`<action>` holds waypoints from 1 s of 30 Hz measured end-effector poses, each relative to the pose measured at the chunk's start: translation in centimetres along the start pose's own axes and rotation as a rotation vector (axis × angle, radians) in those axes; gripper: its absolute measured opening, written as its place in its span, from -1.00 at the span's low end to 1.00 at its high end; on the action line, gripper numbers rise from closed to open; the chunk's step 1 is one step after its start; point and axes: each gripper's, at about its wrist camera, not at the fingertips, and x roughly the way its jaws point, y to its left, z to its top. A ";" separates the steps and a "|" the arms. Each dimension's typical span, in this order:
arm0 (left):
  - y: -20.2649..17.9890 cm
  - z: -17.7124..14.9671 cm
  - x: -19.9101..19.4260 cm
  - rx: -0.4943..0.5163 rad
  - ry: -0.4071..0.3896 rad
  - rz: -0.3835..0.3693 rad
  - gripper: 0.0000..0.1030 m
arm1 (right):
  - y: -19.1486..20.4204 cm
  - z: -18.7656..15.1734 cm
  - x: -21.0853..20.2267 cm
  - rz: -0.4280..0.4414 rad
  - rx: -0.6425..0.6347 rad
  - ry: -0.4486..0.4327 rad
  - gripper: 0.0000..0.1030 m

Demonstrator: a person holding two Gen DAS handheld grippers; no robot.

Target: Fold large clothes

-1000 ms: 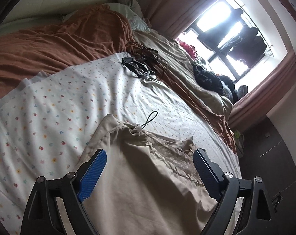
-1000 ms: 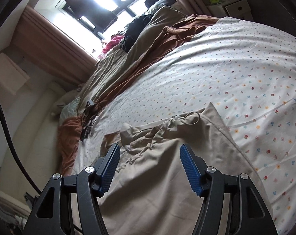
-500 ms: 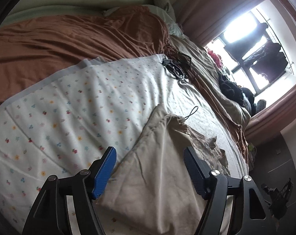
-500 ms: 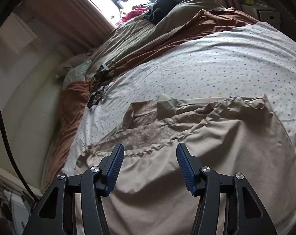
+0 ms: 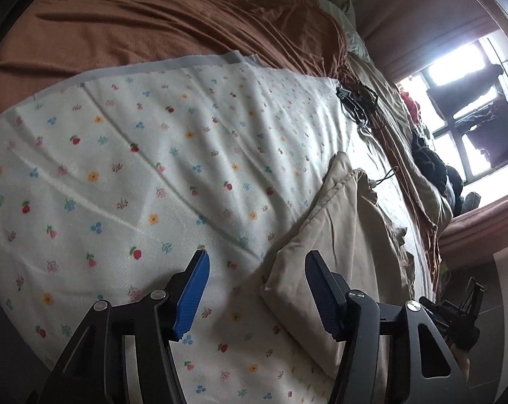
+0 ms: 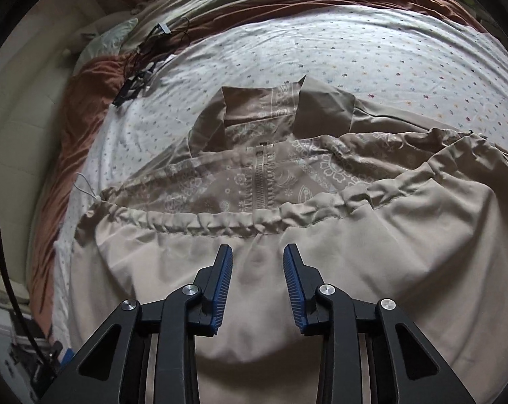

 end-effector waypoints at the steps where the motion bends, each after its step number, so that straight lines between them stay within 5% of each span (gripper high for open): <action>1: 0.1 -0.2 0.1 -0.004 0.003 -0.002 0.15 | 0.2 0.2 0.7 -0.009 -0.008 0.012 -0.37; 7: 0.2 -1.2 0.6 -0.039 0.024 -0.015 0.11 | 0.9 0.8 4.6 -0.073 -0.048 0.063 -0.41; 9: 0.0 -1.3 0.7 -0.038 0.029 -0.021 0.11 | 0.8 1.0 5.4 -0.108 -0.066 0.052 -0.73; 12: -0.6 -1.4 0.9 -0.025 0.030 -0.015 0.11 | 0.4 1.7 5.5 -0.064 -0.066 0.037 -0.93; 20: -1.5 -1.7 1.3 -0.039 0.062 -0.044 0.11 | 0.2 3.6 3.4 -0.037 -0.043 -0.060 -0.96; 30: -1.6 -2.1 3.5 -0.116 0.113 -0.102 0.11 | -0.2 4.0 6.1 -0.052 -0.042 -0.037 -0.96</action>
